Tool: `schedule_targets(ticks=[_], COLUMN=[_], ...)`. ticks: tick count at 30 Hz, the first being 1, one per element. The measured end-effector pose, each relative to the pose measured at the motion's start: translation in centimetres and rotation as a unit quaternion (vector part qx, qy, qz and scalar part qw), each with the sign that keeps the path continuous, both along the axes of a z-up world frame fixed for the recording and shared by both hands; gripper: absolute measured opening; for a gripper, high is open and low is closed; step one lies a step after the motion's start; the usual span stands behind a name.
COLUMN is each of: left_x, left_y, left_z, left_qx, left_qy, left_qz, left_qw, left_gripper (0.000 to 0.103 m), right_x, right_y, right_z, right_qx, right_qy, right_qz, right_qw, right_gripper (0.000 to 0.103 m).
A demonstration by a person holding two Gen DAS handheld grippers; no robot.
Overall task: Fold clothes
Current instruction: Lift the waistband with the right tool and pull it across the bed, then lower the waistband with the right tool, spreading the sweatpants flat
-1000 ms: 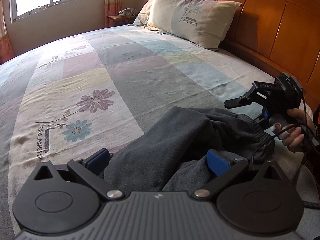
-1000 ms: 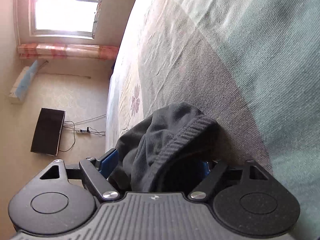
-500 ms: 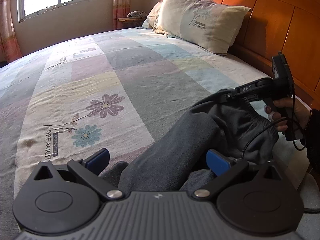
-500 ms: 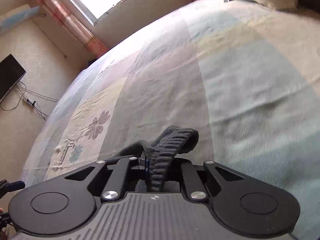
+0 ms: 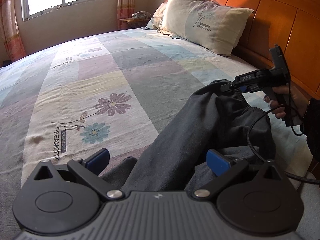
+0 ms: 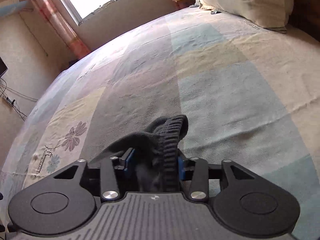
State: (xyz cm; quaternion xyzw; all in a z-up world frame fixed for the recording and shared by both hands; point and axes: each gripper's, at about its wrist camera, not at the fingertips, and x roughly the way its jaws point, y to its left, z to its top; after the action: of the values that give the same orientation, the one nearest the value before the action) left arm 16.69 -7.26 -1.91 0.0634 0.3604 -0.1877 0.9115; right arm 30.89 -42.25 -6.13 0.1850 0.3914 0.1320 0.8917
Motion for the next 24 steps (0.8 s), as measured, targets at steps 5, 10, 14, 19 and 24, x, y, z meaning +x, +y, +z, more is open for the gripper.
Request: schedule_targets(ticks=[5, 10, 14, 19, 24], left_x=[-0.9, -1.6, -2.1, -2.1, -1.5], left_y=[-0.6, -2.2, -3.5, -5.8, -8.8], left_z=[0.4, 0.5, 0.6, -0.5, -2.9], left_qx=[-0.001, 0.004, 0.009, 0.060, 0.152], left_qy=[-0.007, -0.011, -0.015, -0.031, -0.058], left_qz=[-0.012, -0.037, -0.057, -0.080, -0.101], left_qw=[0.9999, 0.9993, 0.9982, 0.9945, 0.9814], left_gripper=[0.102, 0.102, 0.102, 0.102, 0.102], right_x=[-6.9, -14.2, -17.8, -20.5, -21.1], right_y=[-3.4, -3.8, -2.6, -1.2, -0.6], right_z=[2.0, 1.5, -0.8, -2.3, -2.0], right_qx=[0.055, 0.087, 0.089, 0.126, 0.122], right_qy=[-0.018, -0.014, 0.014, 0.018, 0.016], right_qz=[-0.039, -0.055, -0.077, -0.083, -0.071], right_qw=[0.998, 0.995, 0.993, 0.988, 0.990], right_gripper=[0.055, 0.050, 0.039, 0.040, 0.040])
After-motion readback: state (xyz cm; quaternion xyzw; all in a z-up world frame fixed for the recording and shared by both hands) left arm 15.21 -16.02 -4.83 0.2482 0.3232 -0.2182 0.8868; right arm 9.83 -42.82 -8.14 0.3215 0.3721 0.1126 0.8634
